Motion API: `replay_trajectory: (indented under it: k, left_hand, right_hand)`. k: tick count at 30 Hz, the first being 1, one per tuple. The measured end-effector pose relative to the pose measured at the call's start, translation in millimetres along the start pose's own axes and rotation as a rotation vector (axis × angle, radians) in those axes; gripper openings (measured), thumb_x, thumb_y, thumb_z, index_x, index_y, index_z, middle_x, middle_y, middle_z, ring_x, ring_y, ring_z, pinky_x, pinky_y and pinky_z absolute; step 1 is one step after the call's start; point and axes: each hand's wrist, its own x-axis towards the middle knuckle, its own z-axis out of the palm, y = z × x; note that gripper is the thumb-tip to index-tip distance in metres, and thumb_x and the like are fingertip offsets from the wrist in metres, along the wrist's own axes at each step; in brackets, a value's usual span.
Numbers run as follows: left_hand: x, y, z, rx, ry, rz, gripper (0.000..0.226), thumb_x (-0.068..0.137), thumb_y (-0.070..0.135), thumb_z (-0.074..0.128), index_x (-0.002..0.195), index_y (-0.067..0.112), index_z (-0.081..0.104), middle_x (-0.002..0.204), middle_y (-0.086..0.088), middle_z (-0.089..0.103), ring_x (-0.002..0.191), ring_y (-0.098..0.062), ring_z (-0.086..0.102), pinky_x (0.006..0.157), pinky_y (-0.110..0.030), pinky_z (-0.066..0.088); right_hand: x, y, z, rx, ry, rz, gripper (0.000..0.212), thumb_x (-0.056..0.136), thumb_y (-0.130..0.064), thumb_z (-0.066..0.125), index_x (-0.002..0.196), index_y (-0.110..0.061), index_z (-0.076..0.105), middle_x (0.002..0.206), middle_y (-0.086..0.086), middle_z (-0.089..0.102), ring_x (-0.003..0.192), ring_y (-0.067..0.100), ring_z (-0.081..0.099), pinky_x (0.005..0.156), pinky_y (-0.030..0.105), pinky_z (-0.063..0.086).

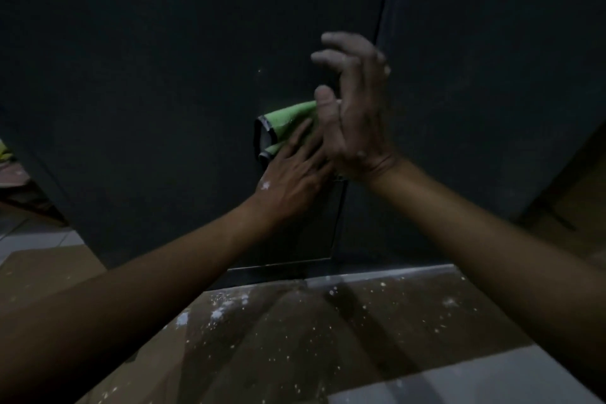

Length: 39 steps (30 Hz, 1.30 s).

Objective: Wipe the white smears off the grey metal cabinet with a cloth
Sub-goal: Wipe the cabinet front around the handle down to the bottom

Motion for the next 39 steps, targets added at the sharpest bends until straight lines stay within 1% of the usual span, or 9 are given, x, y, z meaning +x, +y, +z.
replay_trajectory:
  k: [4,7,10,12,15,20,26,32,39]
  left_hand:
    - [-23.2,11.3,1.2,-0.015,-0.142,0.059,0.057,0.091,0.031,0.049,0.143,0.011,0.061,0.152,-0.020,0.055,0.141,-0.043,0.050,0.126,-0.053,0.004]
    - [-30.1,11.2,4.0,-0.020,-0.181,0.058,0.061,0.090,0.034,0.068,0.148,0.021,0.057,0.161,-0.014,0.044,0.151,-0.037,0.039,0.127,-0.055,0.007]
    - [-28.3,7.3,-2.1,-0.101,-0.144,0.065,0.063,0.097,0.040,0.057,0.154,0.017,0.044,0.168,-0.014,0.028,0.157,-0.033,0.022,0.126,-0.057,0.019]
    - [-26.6,0.3,-6.3,-0.152,-0.132,0.057,0.070,0.099,0.038,0.047,0.162,0.016,0.027,0.170,-0.011,0.024,0.159,-0.029,0.018,0.123,-0.053,0.022]
    - [-27.0,-11.9,-12.0,-0.173,-0.215,0.072,0.093,0.093,0.036,0.061,0.168,0.022,0.007,0.172,-0.006,0.025,0.161,-0.023,0.014,0.125,-0.044,0.019]
    - [-19.6,-9.8,-26.8,-0.308,-0.200,0.033,0.084,0.090,0.030,0.062,0.161,0.009,0.023,0.163,-0.013,0.042,0.158,-0.023,0.020,0.121,-0.050,0.028]
    - [-5.0,-10.7,-48.9,-0.422,-0.214,-0.028,0.059,0.099,0.016,0.057,0.154,0.001,0.038,0.151,-0.018,0.053,0.143,-0.029,0.049,0.114,-0.053,0.040]
    - [13.9,-36.7,-86.6,-0.475,-0.212,0.041,0.065,0.091,-0.002,0.057,0.154,0.003,0.039,0.138,-0.015,0.052,0.110,-0.019,0.057,0.097,-0.030,0.050]
    - [35.0,-57.4,-98.2,-0.359,-0.230,-0.080,0.043,0.100,0.010,0.062,0.142,0.010,0.050,0.132,-0.009,0.055,0.102,-0.024,0.064,0.082,-0.043,0.058]
  right_hand:
    - [-30.0,-13.7,-3.6,-0.017,-0.047,0.130,0.042,0.101,-0.027,0.046,0.130,0.000,0.060,0.141,0.019,0.055,0.136,0.028,0.046,0.113,0.035,0.033]
    - [-29.6,-21.2,-9.7,-0.053,-0.029,0.209,0.042,0.101,-0.026,0.045,0.129,0.001,0.061,0.138,0.018,0.056,0.131,0.030,0.050,0.109,0.040,0.039]
    - [-26.2,-25.1,-14.7,-0.044,0.097,0.363,0.035,0.102,-0.022,0.046,0.123,0.002,0.062,0.126,0.017,0.057,0.121,0.027,0.055,0.104,0.042,0.045]
    - [-36.3,-26.4,-19.6,0.016,0.266,0.521,0.024,0.105,-0.013,0.049,0.120,0.000,0.062,0.116,0.012,0.058,0.109,0.017,0.057,0.096,0.030,0.048]
    - [-67.7,-40.2,-21.0,0.200,0.449,0.853,0.014,0.108,-0.010,0.048,0.114,-0.007,0.060,0.097,0.006,0.062,0.087,0.017,0.061,0.076,0.033,0.051]
    - [-113.5,-70.4,-2.5,0.326,0.232,1.132,0.015,0.109,-0.013,0.049,0.103,-0.024,0.059,0.092,0.006,0.067,0.075,0.012,0.065,0.065,0.030,0.054]
    - [-125.9,-83.4,15.5,0.242,-0.008,0.996,0.027,0.101,-0.005,0.059,0.121,-0.023,0.061,0.119,-0.008,0.062,0.107,0.002,0.062,0.094,0.033,0.058]
    - [-126.3,-73.6,31.2,0.022,-0.136,0.702,0.057,0.091,-0.003,0.075,0.144,-0.006,0.053,0.145,0.014,0.049,0.129,0.025,0.052,0.106,0.040,0.051]
    - [-118.2,-47.0,49.4,-0.327,0.005,0.408,0.060,0.090,-0.026,0.079,0.138,-0.017,0.044,0.147,0.009,0.033,0.130,0.034,0.038,0.104,0.055,0.044]
